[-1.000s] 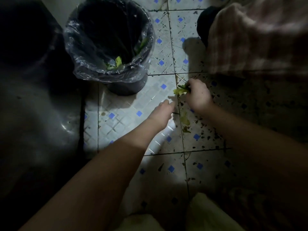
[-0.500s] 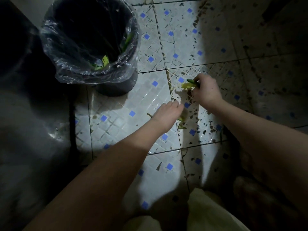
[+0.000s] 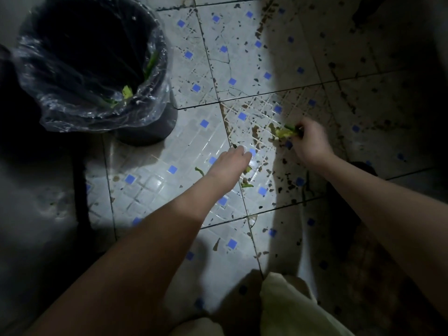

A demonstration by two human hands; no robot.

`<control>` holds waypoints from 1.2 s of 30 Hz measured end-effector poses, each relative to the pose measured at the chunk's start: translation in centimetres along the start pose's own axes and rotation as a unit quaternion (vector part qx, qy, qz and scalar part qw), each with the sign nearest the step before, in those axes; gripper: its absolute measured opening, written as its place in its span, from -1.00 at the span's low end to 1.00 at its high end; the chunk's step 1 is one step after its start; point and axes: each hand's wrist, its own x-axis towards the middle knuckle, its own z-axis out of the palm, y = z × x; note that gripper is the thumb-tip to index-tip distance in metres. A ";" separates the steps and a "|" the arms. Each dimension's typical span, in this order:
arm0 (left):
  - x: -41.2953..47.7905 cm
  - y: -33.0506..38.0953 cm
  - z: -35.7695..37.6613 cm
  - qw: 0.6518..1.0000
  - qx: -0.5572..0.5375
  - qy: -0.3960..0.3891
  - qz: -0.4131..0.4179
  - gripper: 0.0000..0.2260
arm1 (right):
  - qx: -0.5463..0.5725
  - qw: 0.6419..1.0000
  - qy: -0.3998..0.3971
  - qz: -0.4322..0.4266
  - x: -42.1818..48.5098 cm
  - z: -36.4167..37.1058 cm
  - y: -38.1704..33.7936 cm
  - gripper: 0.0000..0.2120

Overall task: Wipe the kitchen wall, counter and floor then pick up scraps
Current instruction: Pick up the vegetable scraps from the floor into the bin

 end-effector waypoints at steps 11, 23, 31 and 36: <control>2.4 -1.7 -0.2 0.994 -0.015 0.058 -0.097 -0.75 | -0.060 0.998 0.005 0.003 -0.8 -1.0 3.7 -0.79; 3.7 -1.4 -0.7 0.994 0.026 0.010 -0.107 -0.60 | -0.002 0.999 -0.043 -0.020 -0.4 0.0 4.3 -0.85; 0.5 -3.6 -1.1 0.985 -0.025 0.027 -0.171 -0.71 | -0.018 0.999 -0.035 -0.019 -1.0 -0.2 4.0 -0.81; -2.7 -4.9 -1.2 0.982 -0.034 -0.007 -0.188 -0.79 | -0.021 0.999 -0.016 -0.026 -0.6 0.1 1.5 -0.81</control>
